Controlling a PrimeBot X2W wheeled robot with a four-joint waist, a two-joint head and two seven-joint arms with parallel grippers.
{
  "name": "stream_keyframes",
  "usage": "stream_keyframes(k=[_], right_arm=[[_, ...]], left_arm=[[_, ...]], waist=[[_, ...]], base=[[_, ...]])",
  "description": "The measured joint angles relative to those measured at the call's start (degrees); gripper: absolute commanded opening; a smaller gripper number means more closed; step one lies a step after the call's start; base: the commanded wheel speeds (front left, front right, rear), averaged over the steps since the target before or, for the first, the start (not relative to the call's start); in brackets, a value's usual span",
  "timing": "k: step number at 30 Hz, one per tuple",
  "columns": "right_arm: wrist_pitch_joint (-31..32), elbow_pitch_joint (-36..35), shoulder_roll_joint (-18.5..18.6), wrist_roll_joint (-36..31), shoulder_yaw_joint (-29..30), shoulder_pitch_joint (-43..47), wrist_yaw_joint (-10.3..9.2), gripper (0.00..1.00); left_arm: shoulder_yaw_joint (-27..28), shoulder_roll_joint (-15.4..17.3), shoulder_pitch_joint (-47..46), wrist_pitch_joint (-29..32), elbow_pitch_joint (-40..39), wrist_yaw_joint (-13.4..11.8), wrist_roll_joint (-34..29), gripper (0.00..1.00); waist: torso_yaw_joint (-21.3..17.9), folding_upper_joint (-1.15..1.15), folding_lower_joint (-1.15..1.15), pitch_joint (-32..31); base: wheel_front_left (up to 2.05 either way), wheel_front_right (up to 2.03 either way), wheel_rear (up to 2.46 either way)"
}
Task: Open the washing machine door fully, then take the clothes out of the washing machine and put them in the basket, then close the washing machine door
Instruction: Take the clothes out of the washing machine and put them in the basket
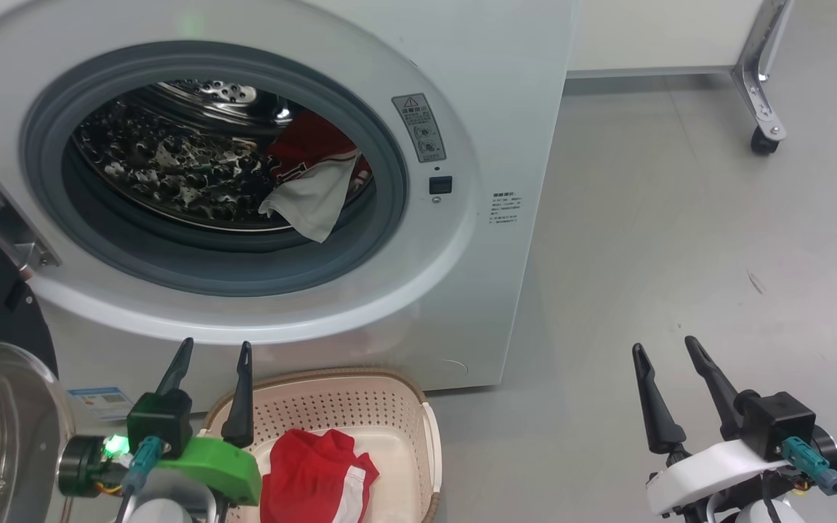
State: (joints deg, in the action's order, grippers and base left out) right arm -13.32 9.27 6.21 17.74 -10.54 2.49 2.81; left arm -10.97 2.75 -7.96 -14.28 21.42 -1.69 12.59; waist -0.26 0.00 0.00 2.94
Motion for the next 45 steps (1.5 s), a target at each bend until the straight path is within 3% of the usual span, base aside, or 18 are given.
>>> stream_keyframes(k=[17, 45], right_arm=[[1.36, -2.63, -0.30, -0.18, -0.53, 1.74, -0.96, 1.00], [3.03, -6.32, -0.01, -0.18, -1.00, 3.48, -1.52, 1.00]], left_arm=[[1.04, 0.08, 7.57, 1.47, -9.66, -2.09, 0.37, 1.00], [0.99, 0.94, 12.13, 8.23, -18.51, -2.82, 0.52, 1.00]], waist=[[0.31, 0.00, 0.00, -1.55], [-0.22, 0.00, 0.00, -0.31]], base=[[0.00, 0.00, 0.00], [0.00, 0.00, 0.00]])
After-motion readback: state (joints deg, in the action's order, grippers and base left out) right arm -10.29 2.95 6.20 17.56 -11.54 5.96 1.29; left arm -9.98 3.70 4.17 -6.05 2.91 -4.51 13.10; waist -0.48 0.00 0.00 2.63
